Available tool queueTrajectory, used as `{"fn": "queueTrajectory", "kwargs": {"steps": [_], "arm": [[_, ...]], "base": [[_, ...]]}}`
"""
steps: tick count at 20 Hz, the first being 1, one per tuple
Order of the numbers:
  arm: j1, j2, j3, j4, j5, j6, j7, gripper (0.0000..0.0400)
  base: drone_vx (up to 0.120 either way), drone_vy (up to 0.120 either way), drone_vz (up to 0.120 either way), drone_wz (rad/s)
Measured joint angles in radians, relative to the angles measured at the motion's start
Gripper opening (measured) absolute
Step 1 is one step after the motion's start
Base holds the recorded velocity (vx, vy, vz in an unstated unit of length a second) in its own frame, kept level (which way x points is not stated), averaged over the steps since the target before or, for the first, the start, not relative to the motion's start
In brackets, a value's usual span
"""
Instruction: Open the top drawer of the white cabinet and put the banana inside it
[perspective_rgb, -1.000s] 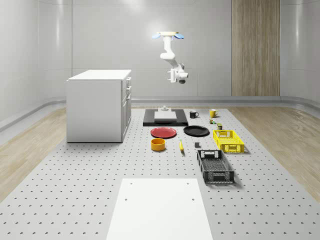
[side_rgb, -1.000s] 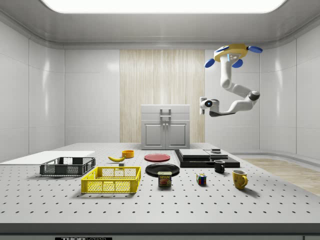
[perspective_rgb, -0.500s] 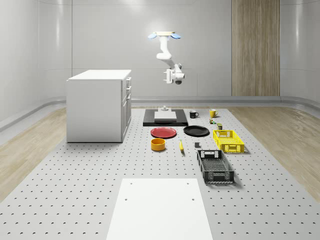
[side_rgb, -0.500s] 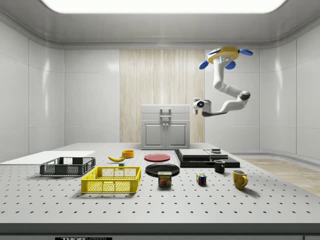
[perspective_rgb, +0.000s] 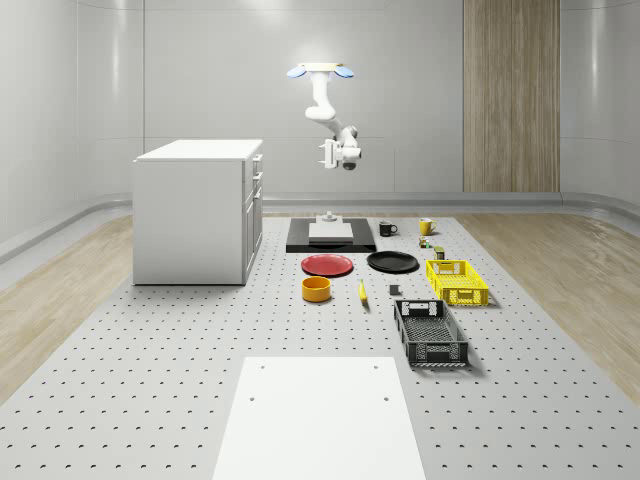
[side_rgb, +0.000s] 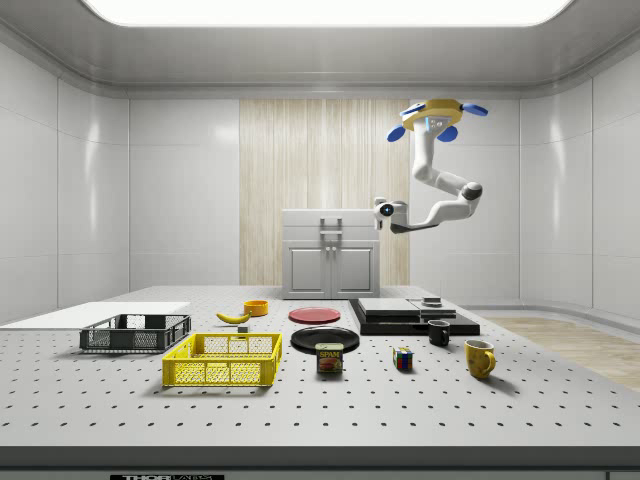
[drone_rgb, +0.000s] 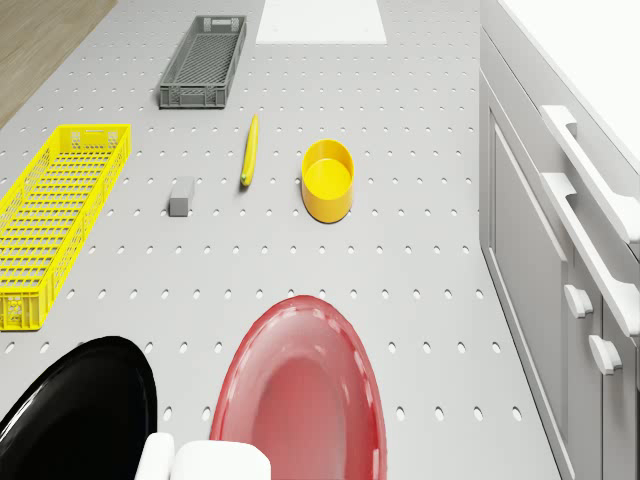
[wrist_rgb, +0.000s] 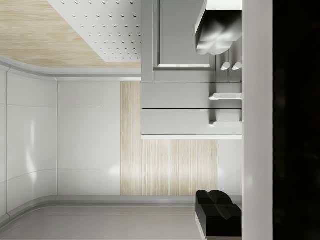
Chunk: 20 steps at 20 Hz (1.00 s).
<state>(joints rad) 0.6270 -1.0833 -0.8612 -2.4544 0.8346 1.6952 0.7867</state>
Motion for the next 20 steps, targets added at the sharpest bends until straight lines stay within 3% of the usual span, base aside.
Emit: {"fn": "queueTrajectory", "kwargs": {"steps": [9, 14, 20], "arm": [[0.021, -0.023, -0.007, -0.003, -0.018, 0.02, 0.015, 0.04], [0.031, -0.034, -0.01, -0.004, -0.027, 0.029, 0.023, 0.04], [0.042, -0.046, -0.013, -0.006, -0.038, 0.04, 0.031, 0.04]], "base": [[0.12, -0.12, 0.0, 0.0], [0.12, 0.0, 0.0, 0.0], [0.12, -0.12, 0.0, 0.0]]}}
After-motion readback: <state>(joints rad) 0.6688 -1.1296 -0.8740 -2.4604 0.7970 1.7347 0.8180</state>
